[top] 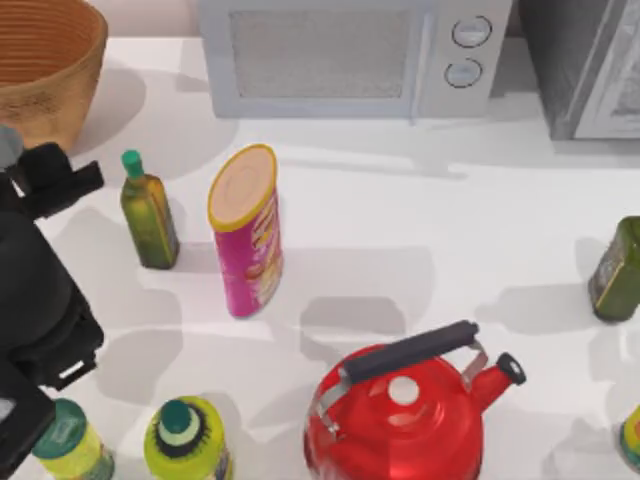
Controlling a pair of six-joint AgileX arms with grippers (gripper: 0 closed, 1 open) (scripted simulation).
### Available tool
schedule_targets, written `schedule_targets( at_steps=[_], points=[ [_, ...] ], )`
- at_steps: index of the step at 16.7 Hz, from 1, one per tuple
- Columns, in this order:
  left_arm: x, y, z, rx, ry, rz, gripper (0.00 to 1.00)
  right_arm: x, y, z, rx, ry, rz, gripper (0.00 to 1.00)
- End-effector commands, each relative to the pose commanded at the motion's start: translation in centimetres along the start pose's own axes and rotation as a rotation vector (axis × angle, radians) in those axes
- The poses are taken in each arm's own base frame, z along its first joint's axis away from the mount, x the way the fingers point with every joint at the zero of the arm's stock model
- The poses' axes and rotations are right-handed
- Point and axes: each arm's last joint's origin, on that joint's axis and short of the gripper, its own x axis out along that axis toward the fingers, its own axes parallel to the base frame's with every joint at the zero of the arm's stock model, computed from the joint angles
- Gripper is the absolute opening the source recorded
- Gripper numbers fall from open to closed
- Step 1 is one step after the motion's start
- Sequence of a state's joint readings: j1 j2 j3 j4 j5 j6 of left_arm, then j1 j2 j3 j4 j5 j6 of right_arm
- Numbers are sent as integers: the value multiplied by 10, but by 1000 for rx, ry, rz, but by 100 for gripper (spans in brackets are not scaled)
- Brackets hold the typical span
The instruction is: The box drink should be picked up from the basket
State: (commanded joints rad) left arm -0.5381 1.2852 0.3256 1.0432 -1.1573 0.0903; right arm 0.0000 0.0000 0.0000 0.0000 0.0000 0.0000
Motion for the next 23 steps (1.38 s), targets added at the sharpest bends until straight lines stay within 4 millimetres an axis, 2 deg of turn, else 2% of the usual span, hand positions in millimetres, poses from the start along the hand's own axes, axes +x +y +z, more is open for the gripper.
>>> schedule_targets(
  at_steps=[4,9,19,23],
  points=[
    [-3,-12,-6,-4,5,44,0,0,0,0,0,0,0,100],
    [-2,-11,-8,3,7,47,0,0,0,0,0,0,0,100],
    [35,-11,-53,-2,6,46,0,0,0,0,0,0,0,100],
    [38,-10,-56,-4,5,44,0,0,0,0,0,0,0,100]
  ],
)
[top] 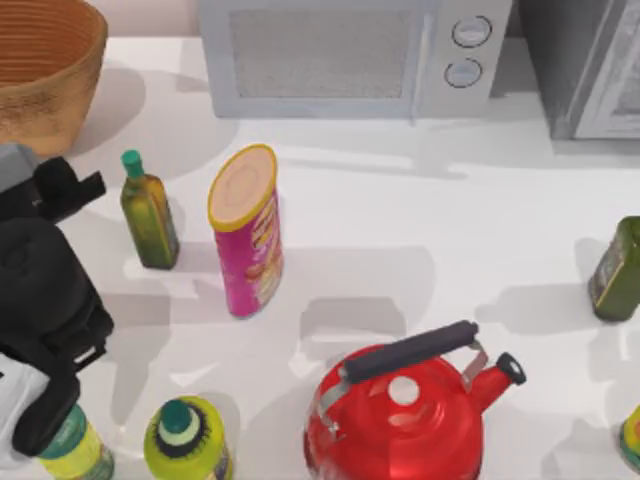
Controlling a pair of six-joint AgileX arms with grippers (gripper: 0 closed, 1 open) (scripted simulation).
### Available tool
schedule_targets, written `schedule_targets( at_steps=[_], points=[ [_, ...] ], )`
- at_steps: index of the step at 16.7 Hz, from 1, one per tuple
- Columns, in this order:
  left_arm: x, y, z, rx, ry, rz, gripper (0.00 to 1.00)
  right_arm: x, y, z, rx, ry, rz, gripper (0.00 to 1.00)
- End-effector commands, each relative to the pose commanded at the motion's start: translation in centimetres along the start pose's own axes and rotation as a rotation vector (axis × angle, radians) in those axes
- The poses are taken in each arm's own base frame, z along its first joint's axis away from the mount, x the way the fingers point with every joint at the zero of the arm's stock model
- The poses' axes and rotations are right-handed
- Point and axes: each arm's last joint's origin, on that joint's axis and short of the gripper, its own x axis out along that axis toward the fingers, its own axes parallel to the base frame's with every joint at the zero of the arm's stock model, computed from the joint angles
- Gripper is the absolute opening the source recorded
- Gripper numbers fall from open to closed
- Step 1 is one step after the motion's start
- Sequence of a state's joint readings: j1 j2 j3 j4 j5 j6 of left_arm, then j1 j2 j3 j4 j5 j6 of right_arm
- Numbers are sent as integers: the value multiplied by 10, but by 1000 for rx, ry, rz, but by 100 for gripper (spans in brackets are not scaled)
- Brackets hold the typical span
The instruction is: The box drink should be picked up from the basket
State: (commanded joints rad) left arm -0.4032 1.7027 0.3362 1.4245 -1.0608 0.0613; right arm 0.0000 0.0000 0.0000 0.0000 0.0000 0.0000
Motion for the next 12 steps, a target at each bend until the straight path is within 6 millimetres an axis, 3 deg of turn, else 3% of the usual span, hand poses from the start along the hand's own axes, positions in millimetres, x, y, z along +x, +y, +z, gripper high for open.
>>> schedule_targets(
  at_steps=[1,12],
  points=[
    [0,0,0,0,0,0,0,0,0,0,0,0,0,100],
    [0,0,0,0,0,0,83,0,0,0,0,0,0,100]
  ],
)
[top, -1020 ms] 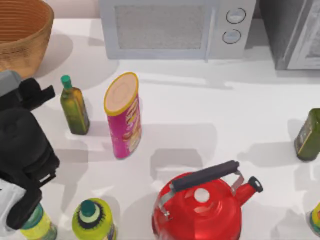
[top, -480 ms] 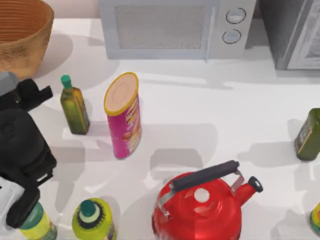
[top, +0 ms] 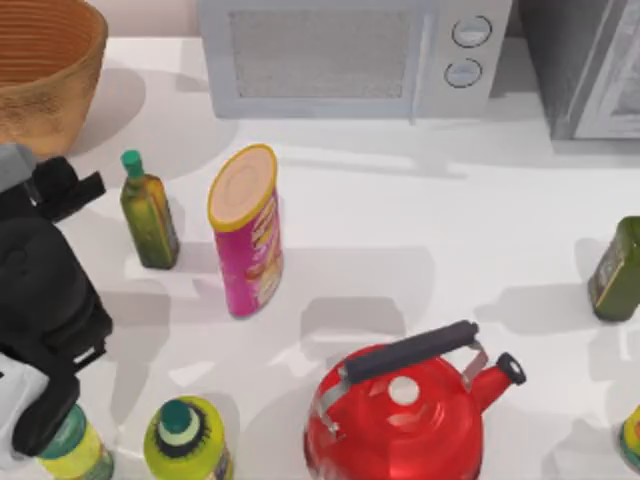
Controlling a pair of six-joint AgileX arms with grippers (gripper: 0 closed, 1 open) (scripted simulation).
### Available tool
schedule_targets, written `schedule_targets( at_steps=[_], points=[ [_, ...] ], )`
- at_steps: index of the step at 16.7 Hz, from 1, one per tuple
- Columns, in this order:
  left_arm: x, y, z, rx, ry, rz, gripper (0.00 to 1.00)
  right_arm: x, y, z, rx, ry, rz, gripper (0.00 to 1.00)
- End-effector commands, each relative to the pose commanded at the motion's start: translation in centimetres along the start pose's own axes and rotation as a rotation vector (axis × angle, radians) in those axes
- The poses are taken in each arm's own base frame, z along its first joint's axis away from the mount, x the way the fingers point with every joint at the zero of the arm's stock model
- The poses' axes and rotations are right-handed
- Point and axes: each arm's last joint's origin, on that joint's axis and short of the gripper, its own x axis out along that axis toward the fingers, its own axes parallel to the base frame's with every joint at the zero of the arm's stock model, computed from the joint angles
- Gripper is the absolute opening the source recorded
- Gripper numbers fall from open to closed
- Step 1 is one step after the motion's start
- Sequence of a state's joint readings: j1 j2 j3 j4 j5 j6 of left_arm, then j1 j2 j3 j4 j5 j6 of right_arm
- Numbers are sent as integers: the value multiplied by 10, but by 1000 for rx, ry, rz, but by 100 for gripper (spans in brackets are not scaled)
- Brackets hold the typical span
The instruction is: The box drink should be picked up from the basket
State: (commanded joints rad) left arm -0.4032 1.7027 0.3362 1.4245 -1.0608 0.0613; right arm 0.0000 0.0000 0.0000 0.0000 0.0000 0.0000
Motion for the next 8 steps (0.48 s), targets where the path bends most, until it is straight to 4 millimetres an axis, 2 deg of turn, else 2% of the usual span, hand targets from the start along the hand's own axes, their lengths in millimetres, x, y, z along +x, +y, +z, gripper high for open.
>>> schedule_targets(
  at_steps=[2,8],
  points=[
    [0,0,0,0,0,0,98,0,0,0,0,0,0,100],
    [0,0,0,0,0,0,100,0,0,0,0,0,0,100]
  ],
)
